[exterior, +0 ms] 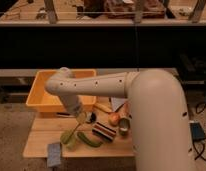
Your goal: Place fork in plastic cup
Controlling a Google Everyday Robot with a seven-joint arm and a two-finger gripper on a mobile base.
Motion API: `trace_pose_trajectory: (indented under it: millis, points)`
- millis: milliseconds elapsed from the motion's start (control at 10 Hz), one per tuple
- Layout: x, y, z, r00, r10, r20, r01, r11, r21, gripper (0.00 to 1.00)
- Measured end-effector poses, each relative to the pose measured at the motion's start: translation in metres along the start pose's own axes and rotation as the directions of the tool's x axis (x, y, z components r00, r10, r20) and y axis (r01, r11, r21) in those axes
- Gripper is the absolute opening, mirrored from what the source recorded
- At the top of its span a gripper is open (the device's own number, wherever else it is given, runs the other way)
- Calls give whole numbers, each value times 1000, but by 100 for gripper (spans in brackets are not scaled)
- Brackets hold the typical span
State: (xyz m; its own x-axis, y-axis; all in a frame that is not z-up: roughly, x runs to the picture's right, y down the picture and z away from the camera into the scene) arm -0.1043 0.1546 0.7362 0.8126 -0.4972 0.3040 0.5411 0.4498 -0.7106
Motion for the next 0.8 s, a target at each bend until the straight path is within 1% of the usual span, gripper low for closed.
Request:
trace_pose_trajectory:
  millis: [100,200,500,800]
  points:
    - [0,0,0,1000,-5,3,5,1000,0,76]
    - [0,1,0,1000,-8,8,8,1000,1,80]
    - [3,4,0,999,-3,40,2,1000,18,80]
    - [2,4,0,999,-2,44,1,1000,21,80]
